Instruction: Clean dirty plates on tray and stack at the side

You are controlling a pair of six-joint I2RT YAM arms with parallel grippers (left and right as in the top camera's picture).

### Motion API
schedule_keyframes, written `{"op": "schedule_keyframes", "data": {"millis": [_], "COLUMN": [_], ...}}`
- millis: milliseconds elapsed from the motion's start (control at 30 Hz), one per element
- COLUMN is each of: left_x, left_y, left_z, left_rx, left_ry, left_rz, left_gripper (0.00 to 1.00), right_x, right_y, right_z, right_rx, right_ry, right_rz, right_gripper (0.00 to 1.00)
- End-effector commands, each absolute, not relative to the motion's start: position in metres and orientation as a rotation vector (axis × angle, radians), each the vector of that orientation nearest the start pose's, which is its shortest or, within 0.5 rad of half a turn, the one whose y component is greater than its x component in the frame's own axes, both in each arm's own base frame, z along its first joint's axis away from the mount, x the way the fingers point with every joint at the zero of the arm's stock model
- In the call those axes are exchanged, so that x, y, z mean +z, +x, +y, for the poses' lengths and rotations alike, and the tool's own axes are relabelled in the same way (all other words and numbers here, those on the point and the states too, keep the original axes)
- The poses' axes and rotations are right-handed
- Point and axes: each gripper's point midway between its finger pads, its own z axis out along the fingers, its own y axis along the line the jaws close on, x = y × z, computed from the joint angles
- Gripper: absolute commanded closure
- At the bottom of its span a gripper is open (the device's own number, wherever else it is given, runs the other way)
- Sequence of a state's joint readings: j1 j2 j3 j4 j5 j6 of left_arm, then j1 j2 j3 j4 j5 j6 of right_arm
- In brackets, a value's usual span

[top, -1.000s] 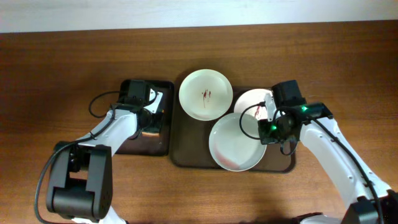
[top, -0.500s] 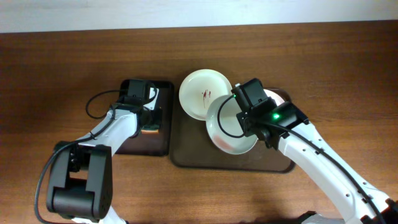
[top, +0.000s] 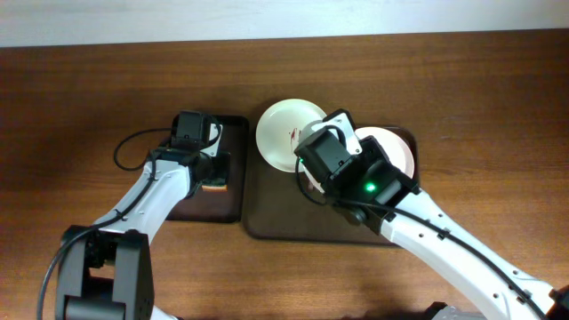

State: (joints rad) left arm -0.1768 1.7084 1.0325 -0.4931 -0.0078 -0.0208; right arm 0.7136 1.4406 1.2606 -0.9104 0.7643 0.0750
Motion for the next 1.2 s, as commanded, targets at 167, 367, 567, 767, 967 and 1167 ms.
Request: {"op": "schedule_keyframes", "data": {"millis": [167, 367, 567, 767, 967, 1167], "left_x": [0.051, 0.052, 0.051, 0.043, 0.037, 0.037], "left_y": [0.38, 0.379, 0.378, 0.37, 0.368, 0.367], "left_z": [-0.067, -0.077, -0.077, -0.076, -0.076, -0.078], "left_rx": [-0.066, -0.147, -0.147, -0.146, -0.149, -0.171], "left_ry": [0.188, 0.206, 0.206, 0.206, 0.208, 0.213], "left_rz": [2.71, 2.712, 2.713, 2.735, 2.749, 2.75], "left_gripper": [0.43, 0.48, 0.56, 0.57, 0.64, 0.63], "right_x": [0.243, 0.225, 0.199, 0.184, 0.125, 0.077], "right_y": [0.333, 0.342, 0.357, 0.35, 0.319, 0.311], "right_z": [0.124, 0.106, 0.045, -0.082, -0.168, -0.193], "right_rx": [-0.639, -0.394, -0.081, 0.181, 0.158, 0.163], "right_ry": [-0.421, -0.077, 0.239, 0.786, 1.19, 1.334], "right_rz": [2.212, 2.339, 2.525, 2.494, 2.504, 2.553], "right_gripper": [0.96, 0.96, 0.96, 0.96, 0.96, 0.96]}}
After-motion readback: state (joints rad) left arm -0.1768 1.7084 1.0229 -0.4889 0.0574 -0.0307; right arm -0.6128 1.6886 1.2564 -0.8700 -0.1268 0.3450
